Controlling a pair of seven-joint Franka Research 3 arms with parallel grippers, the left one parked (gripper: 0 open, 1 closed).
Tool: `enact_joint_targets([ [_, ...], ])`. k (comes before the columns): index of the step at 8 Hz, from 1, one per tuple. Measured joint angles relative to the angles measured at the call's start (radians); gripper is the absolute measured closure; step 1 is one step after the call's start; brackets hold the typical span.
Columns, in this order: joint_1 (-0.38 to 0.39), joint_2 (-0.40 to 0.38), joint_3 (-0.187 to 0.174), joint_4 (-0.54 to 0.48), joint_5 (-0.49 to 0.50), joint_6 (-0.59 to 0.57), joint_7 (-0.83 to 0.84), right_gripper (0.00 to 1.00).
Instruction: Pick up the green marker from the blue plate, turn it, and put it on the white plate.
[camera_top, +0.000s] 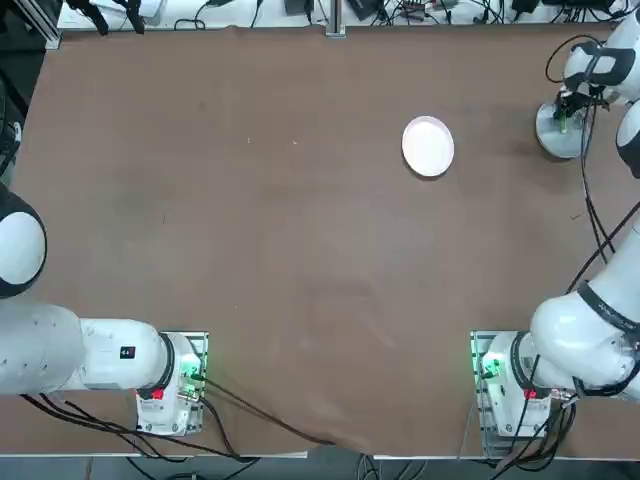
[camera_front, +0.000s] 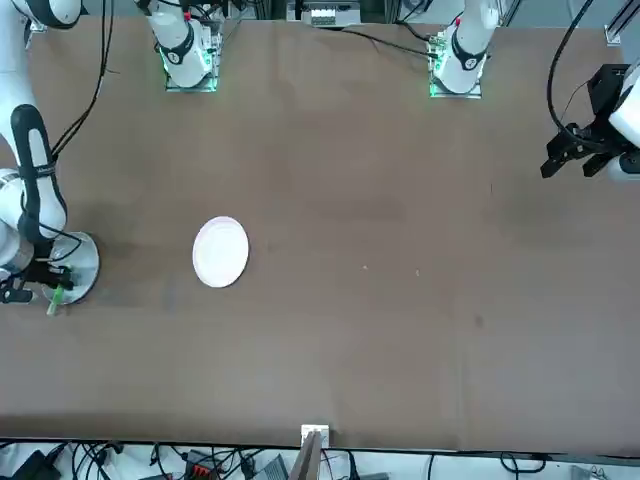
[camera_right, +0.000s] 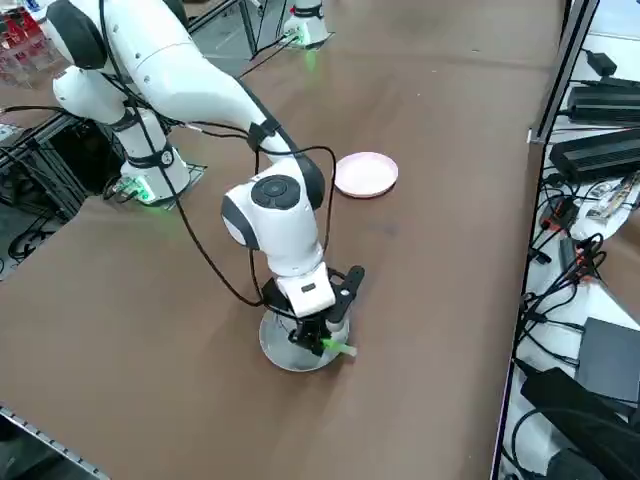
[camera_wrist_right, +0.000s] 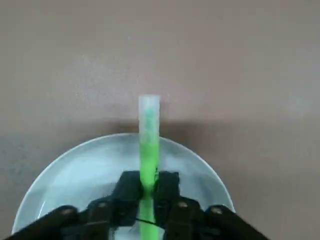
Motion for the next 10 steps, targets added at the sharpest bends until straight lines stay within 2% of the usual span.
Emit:
enact_joint_targets([
  [2,0.001,-0.023,0.001,0.017,0.008,-0.021,0.0,0.85],
  [3,0.003,-0.065,0.005,0.027,0.012,-0.097,0.0,0.85],
  [5,0.022,-0.198,0.031,0.034,0.021,-0.3,0.059,0.85],
  [7,0.11,-0.316,0.046,0.026,0.026,-0.459,0.239,0.85],
  [8,0.173,-0.346,0.05,0.018,0.027,-0.511,0.352,0.85],
  [10,0.306,-0.353,0.053,-0.009,0.028,-0.536,0.609,0.85],
])
